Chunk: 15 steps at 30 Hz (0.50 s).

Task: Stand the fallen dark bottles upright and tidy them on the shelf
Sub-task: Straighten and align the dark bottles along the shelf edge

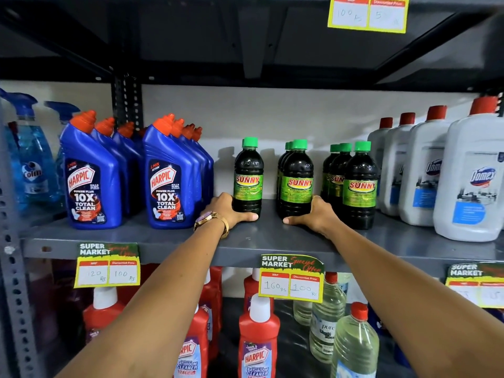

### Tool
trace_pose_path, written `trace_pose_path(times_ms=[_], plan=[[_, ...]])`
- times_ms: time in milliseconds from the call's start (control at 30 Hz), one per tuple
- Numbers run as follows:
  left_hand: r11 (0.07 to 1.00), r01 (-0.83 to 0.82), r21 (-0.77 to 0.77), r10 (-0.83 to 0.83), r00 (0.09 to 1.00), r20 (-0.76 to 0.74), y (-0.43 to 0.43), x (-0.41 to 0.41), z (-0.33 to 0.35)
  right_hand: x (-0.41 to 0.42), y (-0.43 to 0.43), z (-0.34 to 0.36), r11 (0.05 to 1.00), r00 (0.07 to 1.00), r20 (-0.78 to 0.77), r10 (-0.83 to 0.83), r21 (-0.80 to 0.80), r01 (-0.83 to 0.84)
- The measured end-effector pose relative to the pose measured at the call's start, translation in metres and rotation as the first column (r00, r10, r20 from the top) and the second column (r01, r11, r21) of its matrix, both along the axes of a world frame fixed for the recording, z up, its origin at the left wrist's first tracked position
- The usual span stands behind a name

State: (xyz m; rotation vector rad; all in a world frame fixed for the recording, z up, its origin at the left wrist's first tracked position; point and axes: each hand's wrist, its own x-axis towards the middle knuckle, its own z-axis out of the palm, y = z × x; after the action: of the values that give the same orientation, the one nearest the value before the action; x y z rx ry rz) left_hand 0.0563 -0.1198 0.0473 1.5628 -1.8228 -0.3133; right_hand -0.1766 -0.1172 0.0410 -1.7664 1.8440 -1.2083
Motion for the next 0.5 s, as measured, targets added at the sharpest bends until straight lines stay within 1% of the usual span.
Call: trace_pose_path(times_ms=[233,500], plan=[[1.000,0.000,-0.007,0.000,1.000,0.006,0.0005,-0.0003,0.0004,-0.0005,0.0038,0.0017,1.000,1.000,-0.013,-0.001,0.004,0.001],[0.999,-0.040,0.017,0.040,0.999,0.004,0.0017,-0.0010,0.0006,0.0056,0.0051,0.0041,0.998,0.993,-0.102,-0.052,0.014,0.054]])
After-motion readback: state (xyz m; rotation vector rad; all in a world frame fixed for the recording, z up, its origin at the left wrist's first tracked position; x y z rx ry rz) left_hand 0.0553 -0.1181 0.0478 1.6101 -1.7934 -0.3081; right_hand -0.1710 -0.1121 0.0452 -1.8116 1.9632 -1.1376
